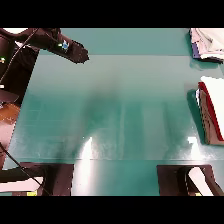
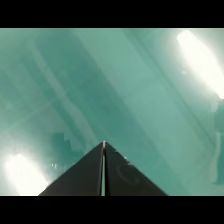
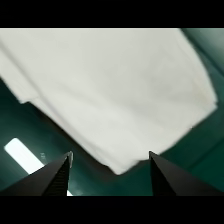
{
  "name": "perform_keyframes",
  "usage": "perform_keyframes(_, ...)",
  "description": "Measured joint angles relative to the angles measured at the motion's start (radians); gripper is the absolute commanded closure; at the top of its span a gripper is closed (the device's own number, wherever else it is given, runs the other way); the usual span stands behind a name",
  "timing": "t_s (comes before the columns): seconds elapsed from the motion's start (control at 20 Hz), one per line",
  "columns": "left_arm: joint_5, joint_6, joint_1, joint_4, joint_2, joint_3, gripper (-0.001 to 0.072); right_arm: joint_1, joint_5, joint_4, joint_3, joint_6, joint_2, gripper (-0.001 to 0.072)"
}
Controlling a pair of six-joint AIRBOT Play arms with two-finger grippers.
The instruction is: Fold the shirts.
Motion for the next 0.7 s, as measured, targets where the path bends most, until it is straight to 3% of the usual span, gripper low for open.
perform_keyframes(0.1, -0.007, 0.0, 0.0, 0.0, 0.0, 0.0, 0.068, 0.067, -0.01, 0.093, -0.002, 0.003, -0.012, 0.0163)
perform_keyframes(0.15, -0.011, 0.0, 0.0, 0.0, 0.0, 0.0, 0.068, 0.109, -0.019, 0.129, -0.002, 0.004, -0.02, 0.0227)
perform_keyframes(0.25, -0.013, -0.001, 0.0, 0.0, 0.0, 0.0, 0.068, 0.198, -0.032, 0.177, -0.003, 0.005, -0.041, 0.0571)
perform_keyframes(0.3, -0.015, -0.001, 0.0, 0.0, 0.0, 0.0, 0.068, 0.245, -0.039, 0.191, -0.003, 0.005, -0.054, 0.0691)
perform_keyframes(0.7, -0.018, -0.001, 0.0, -0.001, 0.0, 0.0, 0.068, 0.492, -0.049, 0.235, -0.004, 0.005, -0.158, 0.0691)
